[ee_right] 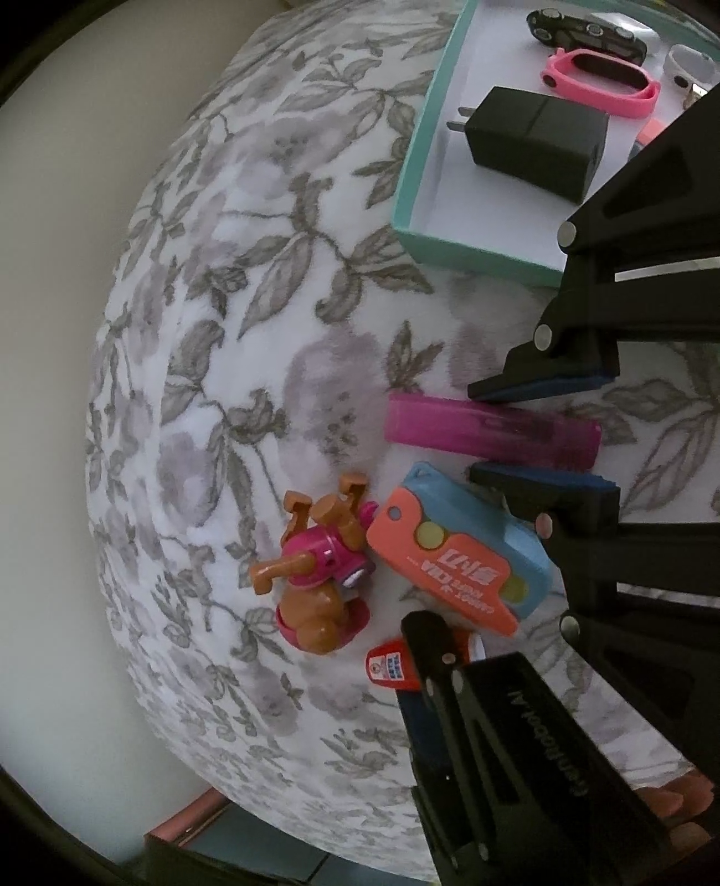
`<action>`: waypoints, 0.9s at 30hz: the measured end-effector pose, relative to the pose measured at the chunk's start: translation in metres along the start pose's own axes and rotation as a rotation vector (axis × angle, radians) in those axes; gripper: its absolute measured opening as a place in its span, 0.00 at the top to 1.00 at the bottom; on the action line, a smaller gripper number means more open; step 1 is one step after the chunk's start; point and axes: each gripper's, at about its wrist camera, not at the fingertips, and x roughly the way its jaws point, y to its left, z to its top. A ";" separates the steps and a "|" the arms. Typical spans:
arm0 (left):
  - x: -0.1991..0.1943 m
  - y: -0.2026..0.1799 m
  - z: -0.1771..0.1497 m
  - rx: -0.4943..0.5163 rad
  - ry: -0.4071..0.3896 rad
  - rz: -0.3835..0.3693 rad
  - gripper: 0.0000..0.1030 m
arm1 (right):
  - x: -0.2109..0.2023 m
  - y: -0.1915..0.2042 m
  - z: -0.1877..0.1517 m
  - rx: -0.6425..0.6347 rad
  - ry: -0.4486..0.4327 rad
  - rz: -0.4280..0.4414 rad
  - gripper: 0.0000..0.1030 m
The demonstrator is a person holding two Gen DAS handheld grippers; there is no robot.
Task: Organize rigid objects
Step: 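Grasp the red bottle with the left gripper while right gripper grasps the pink lighter, then carry the red bottle and pink lighter into the tray and open both grippers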
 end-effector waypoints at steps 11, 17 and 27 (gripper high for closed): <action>-0.010 -0.017 -0.015 0.037 -0.002 -0.014 0.75 | -0.016 -0.016 -0.030 0.077 0.002 0.086 0.80; -0.024 -0.024 -0.023 0.067 -0.024 0.002 0.75 | -0.041 -0.025 -0.051 0.119 -0.035 0.139 0.80; -0.066 -0.027 -0.040 0.095 -0.098 0.039 0.75 | -0.096 -0.043 -0.079 0.178 -0.125 0.202 0.80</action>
